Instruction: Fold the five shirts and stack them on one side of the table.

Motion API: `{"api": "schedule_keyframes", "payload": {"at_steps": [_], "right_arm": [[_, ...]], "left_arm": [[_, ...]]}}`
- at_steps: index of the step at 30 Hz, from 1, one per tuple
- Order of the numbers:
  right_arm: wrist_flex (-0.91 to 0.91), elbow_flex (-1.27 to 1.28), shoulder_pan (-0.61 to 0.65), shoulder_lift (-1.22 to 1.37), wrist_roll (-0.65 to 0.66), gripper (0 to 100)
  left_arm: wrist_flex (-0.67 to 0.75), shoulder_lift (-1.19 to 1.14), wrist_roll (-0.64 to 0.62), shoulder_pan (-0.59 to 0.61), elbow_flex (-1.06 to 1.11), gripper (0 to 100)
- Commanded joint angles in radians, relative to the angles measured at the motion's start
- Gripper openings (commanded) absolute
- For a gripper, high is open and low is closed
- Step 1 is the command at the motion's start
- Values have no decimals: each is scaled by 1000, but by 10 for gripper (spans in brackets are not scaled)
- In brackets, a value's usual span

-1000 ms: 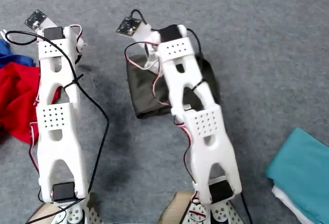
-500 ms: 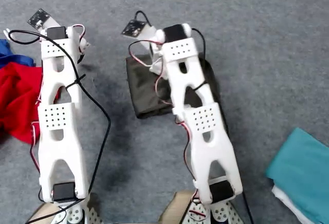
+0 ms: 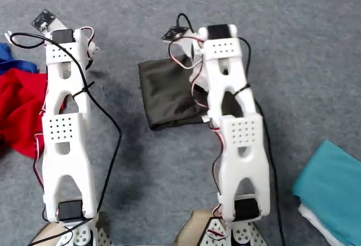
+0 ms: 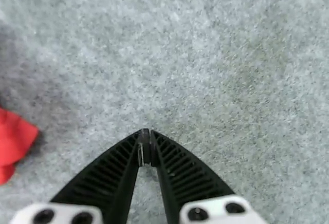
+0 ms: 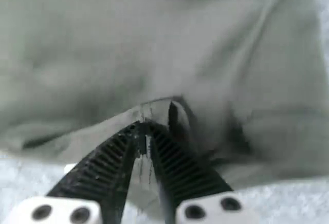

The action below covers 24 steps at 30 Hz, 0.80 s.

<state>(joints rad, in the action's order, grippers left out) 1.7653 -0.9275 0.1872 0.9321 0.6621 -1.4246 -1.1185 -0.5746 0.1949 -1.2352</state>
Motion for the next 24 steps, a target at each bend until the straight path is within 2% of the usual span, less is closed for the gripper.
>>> {"api": "schedule_keyframes", "payload": {"at_steps": [1,9,16,20,24], "right_arm": [[20,130,-50,-173,25,4],[3,400,-197,-335,124,4],[-18,423,-341,-352,180,4],[-18,363,-326,-392,176,4],[-20,242,-193,-415,121,4]], "left_arm": [[14,10,-3,-12,-46,21],[14,10,-3,-12,-46,21],[14,10,-2,-12,-46,21],[12,10,-2,-12,-46,21],[11,10,-2,-14,-46,21]]}}
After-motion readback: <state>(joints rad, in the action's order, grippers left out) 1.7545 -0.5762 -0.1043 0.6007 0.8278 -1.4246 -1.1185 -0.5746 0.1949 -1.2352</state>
